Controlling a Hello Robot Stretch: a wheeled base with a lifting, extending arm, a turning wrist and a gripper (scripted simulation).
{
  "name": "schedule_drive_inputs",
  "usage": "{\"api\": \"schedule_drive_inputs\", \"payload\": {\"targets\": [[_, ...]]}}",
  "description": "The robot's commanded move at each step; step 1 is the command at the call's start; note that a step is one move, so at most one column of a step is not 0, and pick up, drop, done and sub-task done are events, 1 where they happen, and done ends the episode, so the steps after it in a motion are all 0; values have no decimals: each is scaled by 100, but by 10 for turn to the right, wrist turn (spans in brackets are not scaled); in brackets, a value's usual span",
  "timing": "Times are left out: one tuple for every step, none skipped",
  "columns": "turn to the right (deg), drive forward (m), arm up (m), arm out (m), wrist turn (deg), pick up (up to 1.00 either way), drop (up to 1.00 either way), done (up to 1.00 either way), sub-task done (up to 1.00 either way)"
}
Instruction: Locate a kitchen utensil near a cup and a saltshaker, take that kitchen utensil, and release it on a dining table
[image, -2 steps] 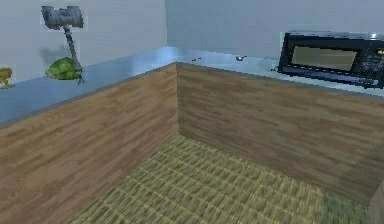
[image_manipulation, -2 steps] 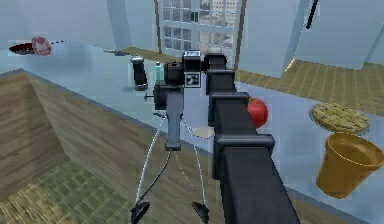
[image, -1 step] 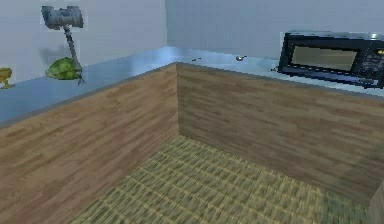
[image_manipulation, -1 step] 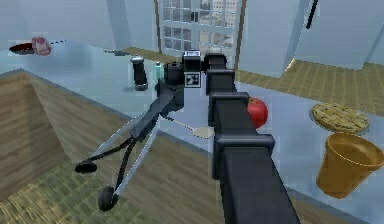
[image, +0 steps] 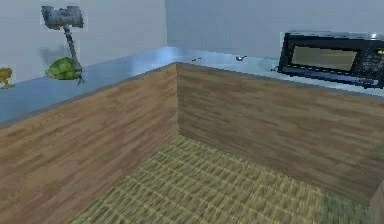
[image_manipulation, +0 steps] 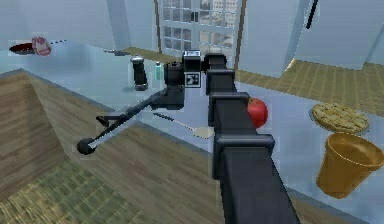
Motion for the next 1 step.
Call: {"api": "schedule_drive_inputs", "payload": {"targets": [[0,0,0,0,450,0,0,0,0]]}}
